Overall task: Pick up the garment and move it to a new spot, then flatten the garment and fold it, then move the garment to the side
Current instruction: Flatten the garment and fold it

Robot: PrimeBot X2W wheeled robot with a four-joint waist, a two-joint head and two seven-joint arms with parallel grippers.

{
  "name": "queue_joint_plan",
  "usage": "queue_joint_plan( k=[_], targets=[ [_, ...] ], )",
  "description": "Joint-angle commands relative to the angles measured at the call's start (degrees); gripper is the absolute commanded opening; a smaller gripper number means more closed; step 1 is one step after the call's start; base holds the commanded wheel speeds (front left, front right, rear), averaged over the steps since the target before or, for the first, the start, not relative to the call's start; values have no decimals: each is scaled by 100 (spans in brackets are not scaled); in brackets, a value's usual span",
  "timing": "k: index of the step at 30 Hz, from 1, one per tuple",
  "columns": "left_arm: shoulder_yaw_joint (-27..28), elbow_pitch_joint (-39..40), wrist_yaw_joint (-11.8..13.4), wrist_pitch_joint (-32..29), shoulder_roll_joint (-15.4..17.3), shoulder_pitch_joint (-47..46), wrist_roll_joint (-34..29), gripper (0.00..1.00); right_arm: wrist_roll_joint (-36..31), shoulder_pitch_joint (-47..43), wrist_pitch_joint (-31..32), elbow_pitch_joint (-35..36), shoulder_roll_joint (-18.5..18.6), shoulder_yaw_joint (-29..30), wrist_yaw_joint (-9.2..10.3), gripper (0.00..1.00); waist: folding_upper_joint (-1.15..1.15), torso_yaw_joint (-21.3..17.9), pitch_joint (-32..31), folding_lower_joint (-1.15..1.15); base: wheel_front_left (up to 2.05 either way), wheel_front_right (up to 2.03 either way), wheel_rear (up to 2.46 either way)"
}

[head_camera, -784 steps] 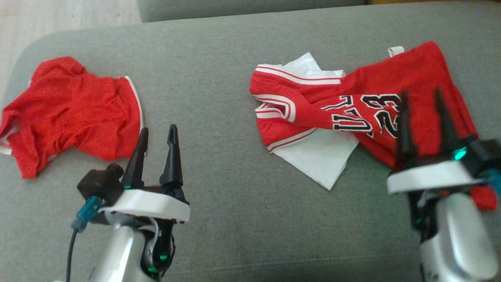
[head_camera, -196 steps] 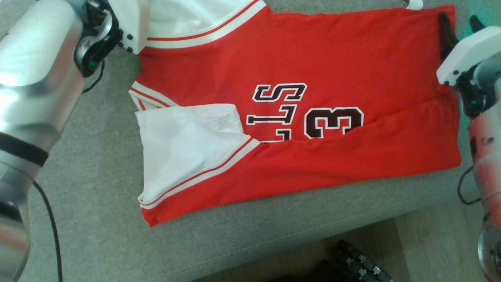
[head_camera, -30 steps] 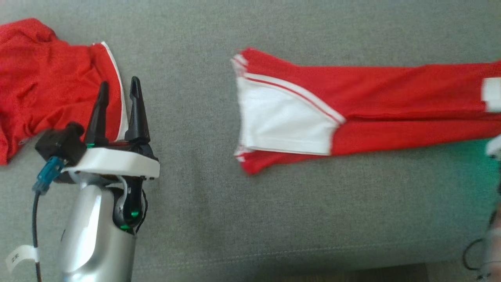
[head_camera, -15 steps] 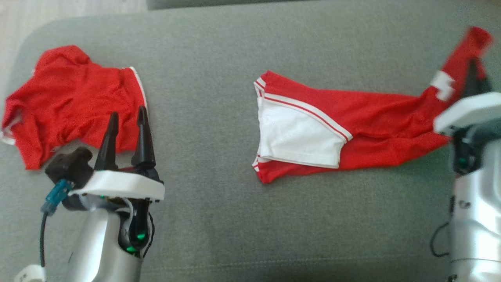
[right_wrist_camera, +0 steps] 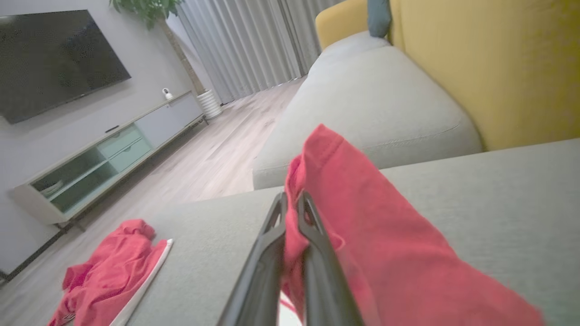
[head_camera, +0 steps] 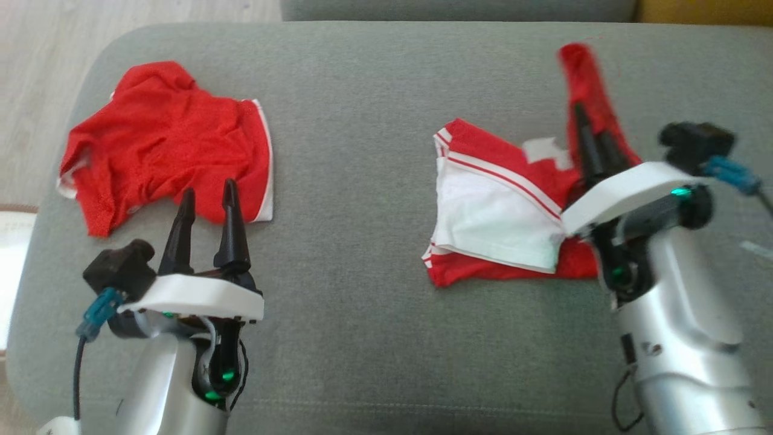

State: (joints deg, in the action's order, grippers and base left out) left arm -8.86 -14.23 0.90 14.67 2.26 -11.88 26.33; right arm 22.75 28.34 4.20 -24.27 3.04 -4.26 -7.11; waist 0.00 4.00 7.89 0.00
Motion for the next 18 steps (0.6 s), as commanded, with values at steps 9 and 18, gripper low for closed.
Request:
queue_joint_plan(
  k=[9, 18],
  targets=[
    [53, 143, 44, 33, 62, -141, 49, 100, 740, 95, -552, -624, -16, -1351, -37, 0, 0, 306, 50, 0, 0, 0, 0],
    [21, 103, 59, 33, 62, -148, 68, 100, 1145, 199, -908, -1429, -16, -2317, -37, 100, 0, 393, 87, 0, 0, 0, 0]
  ],
)
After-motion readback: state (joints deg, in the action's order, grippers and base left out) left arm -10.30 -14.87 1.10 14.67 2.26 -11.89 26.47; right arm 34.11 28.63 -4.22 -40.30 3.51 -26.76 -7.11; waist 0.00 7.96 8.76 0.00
